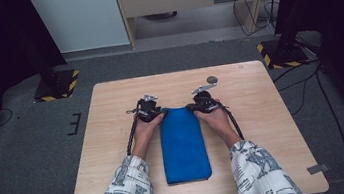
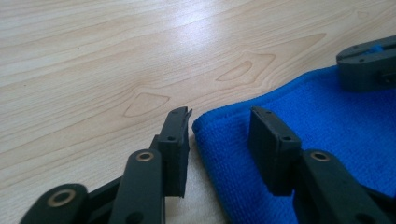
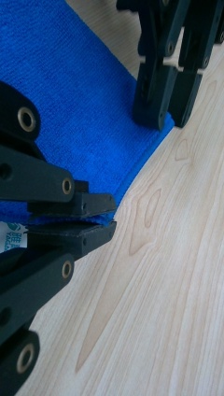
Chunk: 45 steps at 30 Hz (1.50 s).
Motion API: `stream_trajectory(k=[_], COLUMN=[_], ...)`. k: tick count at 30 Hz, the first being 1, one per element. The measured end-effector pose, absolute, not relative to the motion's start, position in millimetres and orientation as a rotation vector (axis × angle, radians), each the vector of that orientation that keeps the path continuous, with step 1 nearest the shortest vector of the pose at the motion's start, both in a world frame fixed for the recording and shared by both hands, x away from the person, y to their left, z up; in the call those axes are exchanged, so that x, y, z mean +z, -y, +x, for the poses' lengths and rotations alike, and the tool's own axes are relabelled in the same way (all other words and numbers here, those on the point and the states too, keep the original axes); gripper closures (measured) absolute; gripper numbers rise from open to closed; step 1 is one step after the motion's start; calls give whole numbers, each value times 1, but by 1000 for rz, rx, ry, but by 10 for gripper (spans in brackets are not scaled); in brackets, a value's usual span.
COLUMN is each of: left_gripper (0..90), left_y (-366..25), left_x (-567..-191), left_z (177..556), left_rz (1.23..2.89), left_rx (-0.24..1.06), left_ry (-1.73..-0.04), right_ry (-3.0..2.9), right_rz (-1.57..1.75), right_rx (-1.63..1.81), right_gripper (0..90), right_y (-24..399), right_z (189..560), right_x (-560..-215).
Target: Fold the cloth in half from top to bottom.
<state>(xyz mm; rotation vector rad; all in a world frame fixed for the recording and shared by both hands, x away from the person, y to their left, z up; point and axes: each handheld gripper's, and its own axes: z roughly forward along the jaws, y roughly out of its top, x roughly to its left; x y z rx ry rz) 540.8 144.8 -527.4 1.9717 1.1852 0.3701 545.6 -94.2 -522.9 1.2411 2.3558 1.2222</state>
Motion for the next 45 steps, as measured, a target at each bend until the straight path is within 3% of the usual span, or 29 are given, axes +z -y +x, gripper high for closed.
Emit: stream_trajectory(k=[5,10,29,45], left_gripper=[680,862,872,872], left_y=[-146,-144,-137,-141], left_x=[-534,-532,-468,-447], left_z=[543,542,510,507], left_rz=[1971,1979,1891,1888], left_rx=[348,329,451,479], left_ry=[-1201,-1182,-1052,-995], right_ry=[-2356,-2356,-2252,-2212], right_rz=[1237,1221,1213,1178], right_rx=[1236,1240,1321,1362], right_gripper=[855,859,863,864], right_y=[92,91,111,114], right_z=[542,541,529,529], right_x=[-523,-520,-476,-456])
